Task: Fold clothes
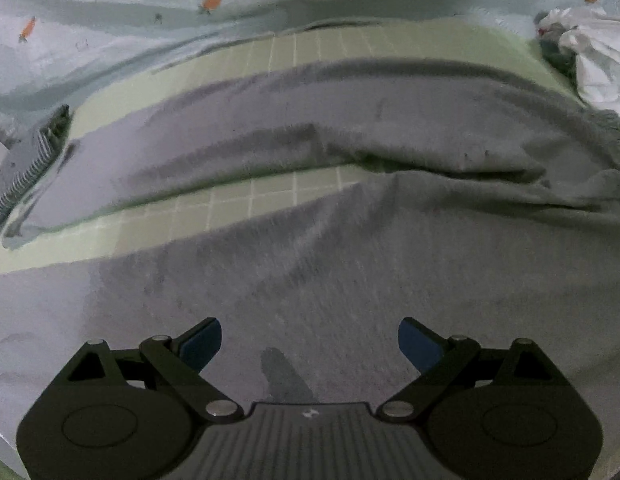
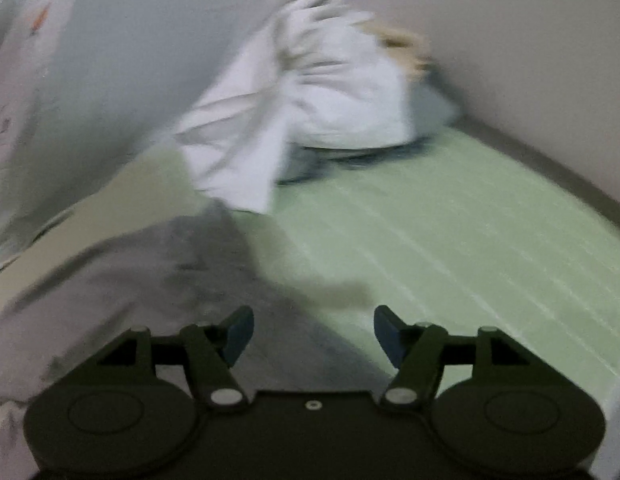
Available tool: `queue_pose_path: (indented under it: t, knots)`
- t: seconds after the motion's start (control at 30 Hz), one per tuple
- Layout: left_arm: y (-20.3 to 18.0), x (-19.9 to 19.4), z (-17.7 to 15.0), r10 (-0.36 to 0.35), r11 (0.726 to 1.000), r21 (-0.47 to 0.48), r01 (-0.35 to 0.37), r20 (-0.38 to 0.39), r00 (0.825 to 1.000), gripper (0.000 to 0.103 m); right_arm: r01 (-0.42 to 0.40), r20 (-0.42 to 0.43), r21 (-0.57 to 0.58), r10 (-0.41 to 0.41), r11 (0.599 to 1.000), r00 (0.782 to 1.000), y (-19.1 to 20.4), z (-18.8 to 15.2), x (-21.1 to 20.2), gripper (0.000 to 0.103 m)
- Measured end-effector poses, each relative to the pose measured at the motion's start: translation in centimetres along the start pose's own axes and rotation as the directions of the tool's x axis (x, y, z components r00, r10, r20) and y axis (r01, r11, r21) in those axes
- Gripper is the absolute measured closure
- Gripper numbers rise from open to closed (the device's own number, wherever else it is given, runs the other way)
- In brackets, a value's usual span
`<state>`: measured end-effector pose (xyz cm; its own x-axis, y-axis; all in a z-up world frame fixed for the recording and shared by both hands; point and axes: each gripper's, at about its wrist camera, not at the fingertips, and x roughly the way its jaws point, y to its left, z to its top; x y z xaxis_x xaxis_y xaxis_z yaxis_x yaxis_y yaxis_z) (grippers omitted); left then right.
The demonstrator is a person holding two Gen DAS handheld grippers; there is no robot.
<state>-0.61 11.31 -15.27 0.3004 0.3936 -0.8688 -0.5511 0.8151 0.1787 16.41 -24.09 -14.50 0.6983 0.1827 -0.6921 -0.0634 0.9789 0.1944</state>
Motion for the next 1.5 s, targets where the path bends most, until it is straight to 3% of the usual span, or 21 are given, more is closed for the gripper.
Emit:
queue_pose_path:
  t: [0.13, 0.33, 0.37, 0.4, 0.47, 0.5, 0.63, 0.7, 0.73, 0.77, 0.83, 0.93, 1.07, 1.3, 1.5]
  knots:
    - [0.6, 1.2, 1.4, 0.019, 0.999, -0.028, -0.019, -0.014, 1.000, 0.008, -0.097, -0.020, -0.079, 0.095, 0.992, 0.995, 3.3, 2.4, 4.1, 0.036]
    - [2.0, 3.4, 2.9, 0.037, 0.994, -0.098, -0.043, -0.062, 0.997, 0.008, -0.134, -0.047, -0.164, 0.127, 0.977, 0.991, 6.4, 5.3, 10.6, 0.036]
    - [2.3, 3.7, 3.0, 0.037, 0.993, -0.113, -0.045, -0.072, 0.997, 0.008, -0.141, -0.063, -0.168, 0.132, 0.976, 0.989, 6.6, 5.7, 11.6, 0.055]
    - [2.4, 3.9, 2.9, 0.035, 0.991, -0.126, -0.045, -0.079, 0.996, 0.008, -0.136, -0.071, -0.175, 0.125, 0.975, 0.990, 6.6, 5.9, 12.3, 0.067]
    - [2.8, 4.3, 2.9, 0.031, 0.988, -0.151, -0.045, -0.095, 0.995, 0.008, -0.104, -0.057, -0.200, 0.094, 0.974, 0.994, 6.6, 6.4, 13.0, 0.073]
    - [3.0, 4.5, 2.8, 0.029, 0.986, -0.163, -0.045, -0.102, 0.994, 0.007, -0.078, -0.045, -0.212, 0.070, 0.974, 0.997, 6.6, 6.7, 13.3, 0.082]
    - [3.7, 4.4, 2.3, 0.021, 0.976, -0.212, -0.042, -0.103, 0.994, 0.007, 0.013, -0.018, -0.217, -0.018, 0.976, 1.000, 5.5, 7.8, 14.0, 0.087]
    - [4.2, 4.3, 1.9, 0.025, 0.971, -0.234, -0.049, -0.102, 0.994, 0.007, 0.008, -0.023, -0.213, -0.013, 0.977, 1.000, 5.6, 8.0, 13.6, 0.082]
    - [4.5, 4.1, 1.7, 0.029, 0.968, -0.246, -0.053, -0.101, 0.995, 0.007, 0.019, -0.016, -0.225, -0.023, 0.974, 1.000, 6.0, 7.8, 13.1, 0.071]
    - [4.9, 4.0, 1.5, 0.032, 0.964, -0.261, -0.057, -0.098, 0.995, 0.007, 0.037, -0.005, -0.240, -0.040, 0.970, 0.999, 6.4, 7.5, 12.5, 0.054]
    - [6.0, 3.7, 1.0, 0.035, 0.954, -0.294, -0.059, -0.086, 0.996, 0.007, 0.066, 0.020, -0.245, -0.063, 0.967, 0.998, 7.1, 6.8, 11.1, 0.034]
    - [7.9, 3.1, 0.1, 0.030, 0.931, -0.362, -0.050, -0.060, 0.998, 0.007, 0.020, -0.008, -0.233, -0.023, 0.972, 1.000, 8.4, 4.8, 8.6, 0.018]
    - [10.6, 2.2, -1.3, 0.028, 0.912, -0.409, -0.036, -0.026, 0.999, 0.007, -0.052, -0.056, -0.271, 0.038, 0.961, 0.998, 11.2, 1.2, 5.6, 0.008]
    - [17.1, 1.5, -3.3, 0.014, 0.930, -0.369, -0.006, 0.018, 1.000, 0.007, -0.142, -0.117, -0.356, 0.107, 0.924, 0.987, 18.6, -5.2, 0.5, 0.004]
    - [25.8, 2.2, -4.2, 0.008, 0.928, -0.373, -0.002, 0.016, 1.000, 0.007, -0.145, -0.116, -0.358, 0.110, 0.923, 0.987, 25.5, -9.8, -1.7, 0.004]
